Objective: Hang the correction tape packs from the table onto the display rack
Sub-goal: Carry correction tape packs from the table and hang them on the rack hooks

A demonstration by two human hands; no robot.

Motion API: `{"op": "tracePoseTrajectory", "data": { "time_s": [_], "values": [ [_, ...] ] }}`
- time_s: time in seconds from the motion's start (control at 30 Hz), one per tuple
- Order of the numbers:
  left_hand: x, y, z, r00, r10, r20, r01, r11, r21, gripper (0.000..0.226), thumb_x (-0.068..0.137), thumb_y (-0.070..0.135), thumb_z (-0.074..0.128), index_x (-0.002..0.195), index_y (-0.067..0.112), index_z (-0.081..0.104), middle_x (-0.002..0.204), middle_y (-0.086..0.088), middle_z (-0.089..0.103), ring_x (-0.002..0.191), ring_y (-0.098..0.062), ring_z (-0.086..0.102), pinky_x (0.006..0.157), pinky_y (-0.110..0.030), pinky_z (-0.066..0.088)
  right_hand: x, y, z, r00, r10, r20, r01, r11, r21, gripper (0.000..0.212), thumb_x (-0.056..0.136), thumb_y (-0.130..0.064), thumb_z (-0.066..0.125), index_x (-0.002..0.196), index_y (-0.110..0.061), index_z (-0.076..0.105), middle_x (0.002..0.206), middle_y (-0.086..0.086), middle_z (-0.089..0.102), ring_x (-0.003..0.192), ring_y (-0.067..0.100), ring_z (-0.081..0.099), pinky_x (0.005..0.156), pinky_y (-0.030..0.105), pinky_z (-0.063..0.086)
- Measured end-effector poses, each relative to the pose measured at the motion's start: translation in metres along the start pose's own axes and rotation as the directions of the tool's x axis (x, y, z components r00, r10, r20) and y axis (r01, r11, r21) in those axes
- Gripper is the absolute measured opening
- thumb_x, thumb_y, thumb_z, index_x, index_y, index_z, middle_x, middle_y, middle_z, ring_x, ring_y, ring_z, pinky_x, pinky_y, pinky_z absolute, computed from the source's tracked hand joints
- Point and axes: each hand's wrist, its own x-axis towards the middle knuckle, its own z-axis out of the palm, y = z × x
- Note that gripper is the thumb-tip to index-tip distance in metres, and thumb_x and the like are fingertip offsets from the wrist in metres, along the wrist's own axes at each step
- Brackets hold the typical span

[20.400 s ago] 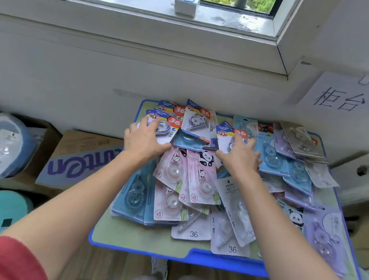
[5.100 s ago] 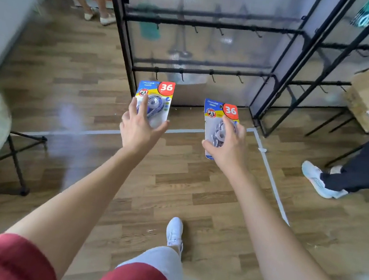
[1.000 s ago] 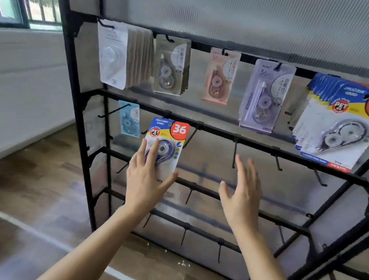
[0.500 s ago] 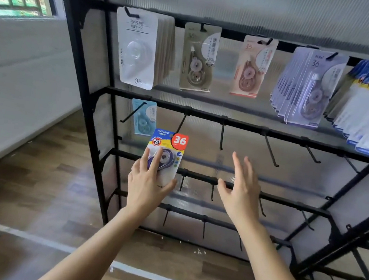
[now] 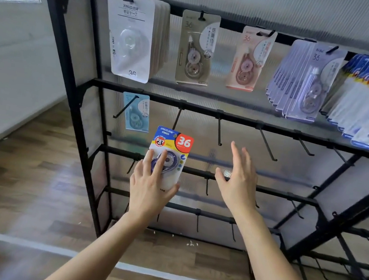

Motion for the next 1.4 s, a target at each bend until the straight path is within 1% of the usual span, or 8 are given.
{"op": "tracePoseTrajectory", "data": {
  "time_s": [0.43, 0.7, 0.8, 0.93, 1.03, 1.13, 1.23, 1.4],
  "values": [
    [0.006, 0.002, -0.002, 0.999, -0.036, -0.02, 0.035, 0.998, -0.052, 0.086, 0.082, 0.051, 0.065, 0.151, 0.032, 0.018, 0.156, -0.006, 0.021, 0.137, -0.03, 0.025, 0.105, -0.046, 0.03, 0.011, -0.004, -0.002, 1.0, -0.019, 0.001, 0.019, 0.999, 0.04, 0.069, 0.091, -0.022, 0.059, 0.15, -0.022, 0.021, 0.156, 0.014, 0.018, 0.143, 0.03, 0.018, 0.114, 0.047, 0.022],
    [0.012, -0.003, 0.001, 0.998, -0.054, 0.023, 0.055, 0.997, -0.048, 0.086, 0.083, 0.053, 0.062, 0.151, 0.033, 0.014, 0.157, -0.007, 0.018, 0.138, -0.031, 0.021, 0.108, -0.045, 0.026, 0.008, -0.006, -0.001, 1.0, -0.022, 0.009, 0.022, 1.0, 0.019, 0.07, 0.092, -0.024, 0.058, 0.15, -0.022, 0.02, 0.157, 0.012, 0.017, 0.144, 0.029, 0.017, 0.115, 0.047, 0.021],
    [0.022, -0.002, 0.004, 0.997, -0.048, 0.055, 0.05, 0.998, -0.034, 0.087, 0.084, 0.055, 0.06, 0.152, 0.032, 0.01, 0.158, -0.007, 0.013, 0.139, -0.031, 0.019, 0.109, -0.045, 0.024, 0.011, -0.003, -0.002, 0.999, -0.035, 0.011, 0.036, 0.997, -0.063, 0.07, 0.092, -0.027, 0.057, 0.151, -0.023, 0.018, 0.157, 0.013, 0.016, 0.143, 0.03, 0.018, 0.114, 0.047, 0.022],
    [0.044, 0.0, 0.01, 0.994, -0.064, 0.087, 0.063, 0.998, 0.015, 0.09, 0.084, 0.054, 0.061, 0.152, 0.032, 0.006, 0.159, -0.007, 0.009, 0.139, -0.032, 0.019, 0.109, -0.045, 0.024, 0.025, 0.005, -0.001, 0.997, -0.037, 0.07, 0.05, 0.979, -0.199, 0.071, 0.094, -0.035, 0.052, 0.152, -0.024, 0.012, 0.158, 0.012, 0.011, 0.144, 0.032, 0.013, 0.115, 0.045, 0.016],
    [0.064, 0.002, 0.019, 0.993, -0.067, 0.095, 0.065, 0.998, 0.023, 0.091, 0.085, 0.054, 0.061, 0.152, 0.031, 0.004, 0.158, -0.007, 0.007, 0.139, -0.033, 0.019, 0.11, -0.045, 0.024, 0.042, 0.01, 0.002, 0.995, -0.051, 0.083, 0.071, 0.963, -0.258, 0.071, 0.094, -0.038, 0.05, 0.152, -0.025, 0.009, 0.158, 0.013, 0.011, 0.144, 0.032, 0.013, 0.115, 0.045, 0.016],
    [0.087, 0.003, 0.03, 0.991, -0.079, 0.112, 0.074, 0.996, 0.05, 0.091, 0.085, 0.055, 0.059, 0.152, 0.03, 0.002, 0.158, -0.007, 0.005, 0.139, -0.033, 0.018, 0.111, -0.044, 0.023, 0.066, 0.014, 0.004, 0.995, -0.056, 0.078, 0.076, 0.954, -0.29, 0.073, 0.094, -0.038, 0.051, 0.152, -0.025, 0.008, 0.158, 0.014, 0.012, 0.144, 0.033, 0.013, 0.114, 0.047, 0.016],
    [0.111, 0.003, 0.042, 0.99, -0.08, 0.119, 0.075, 0.996, 0.039, 0.089, 0.086, 0.053, 0.059, 0.152, 0.029, 0.004, 0.157, -0.007, 0.005, 0.137, -0.034, 0.019, 0.11, -0.046, 0.024, 0.094, 0.018, 0.007, 0.995, -0.052, 0.089, 0.077, 0.948, -0.31, 0.076, 0.093, -0.038, 0.052, 0.152, -0.025, 0.006, 0.158, 0.013, 0.009, 0.144, 0.032, 0.012, 0.115, 0.047, 0.015],
    [0.147, 0.003, 0.061, 0.989, -0.1, 0.109, 0.101, 0.995, -0.002, 0.09, 0.084, 0.048, 0.062, 0.15, 0.026, 0.005, 0.154, -0.008, 0.014, 0.135, -0.036, 0.024, 0.109, -0.048, 0.026, 0.13, 0.021, 0.011, 0.994, -0.09, 0.064, 0.104, 0.955, -0.279, 0.07, 0.093, -0.036, 0.053, 0.151, -0.023, 0.015, 0.156, 0.014, 0.016, 0.143, 0.03, 0.016, 0.114, 0.046, 0.017]
  ]
}}
